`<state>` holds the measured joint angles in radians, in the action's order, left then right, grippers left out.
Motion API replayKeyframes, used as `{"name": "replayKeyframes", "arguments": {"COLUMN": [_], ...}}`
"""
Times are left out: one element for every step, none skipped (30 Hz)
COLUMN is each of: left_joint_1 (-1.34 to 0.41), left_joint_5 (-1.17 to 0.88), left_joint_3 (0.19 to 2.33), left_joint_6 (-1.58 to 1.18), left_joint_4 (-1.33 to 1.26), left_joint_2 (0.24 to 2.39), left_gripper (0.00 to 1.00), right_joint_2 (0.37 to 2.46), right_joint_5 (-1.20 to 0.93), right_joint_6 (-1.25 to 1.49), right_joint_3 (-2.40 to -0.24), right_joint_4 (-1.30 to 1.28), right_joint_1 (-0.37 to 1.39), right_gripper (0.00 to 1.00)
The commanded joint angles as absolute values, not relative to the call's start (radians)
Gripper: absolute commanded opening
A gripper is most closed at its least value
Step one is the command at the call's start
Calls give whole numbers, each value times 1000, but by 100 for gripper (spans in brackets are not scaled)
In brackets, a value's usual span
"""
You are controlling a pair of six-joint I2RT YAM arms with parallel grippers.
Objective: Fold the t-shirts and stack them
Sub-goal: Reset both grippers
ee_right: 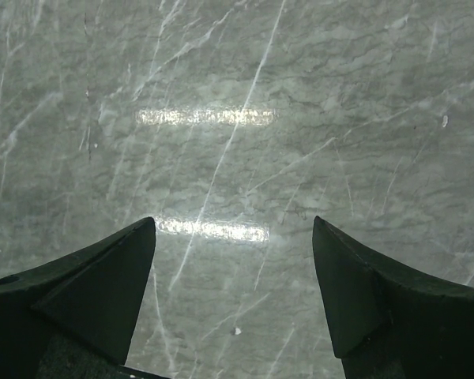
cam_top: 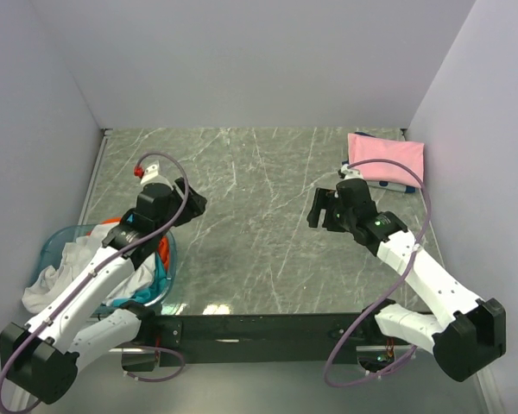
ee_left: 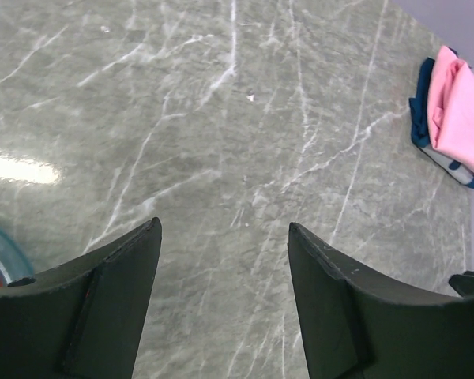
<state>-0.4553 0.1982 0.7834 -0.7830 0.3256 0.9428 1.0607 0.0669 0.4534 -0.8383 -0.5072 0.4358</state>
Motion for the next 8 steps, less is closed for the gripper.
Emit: {"name": "replayKeyframes", "arguments": {"left_joint_1": [-459,-460,-460,-459,-459,-459,-460,-459], "left_joint_5": [254,262,271,279,293,301,304,314], "left_joint_3": [770,767,765,755,750,746,739,739], "left_joint_6": [-810,-813,-815,-815,-813,-815,-813,-813], "left_joint_4": [351,365,367,368,370,371,377,383], "left_joint_2": [901,891,873,861,851,835,828,825], "left_gripper": [71,71,71,70,71,71,71,71], "right_joint_2": [1035,1034,1032,1034,1035,1035,1034,1034], "right_joint_5": [94,94,94,94,94,94,94,92], "right_joint_6": [474,474,474,476,476,477,477,477], "right_joint_3": [-836,-835,-831,-830,-830,-827,-827,-827], "right_joint_4": [-463,-462,-460,-459,-457,-459,-456,-456], "right_joint_1": [448,449,449,451,453,453,453,454], "right_gripper": [86,86,86,86,86,86,86,86]}}
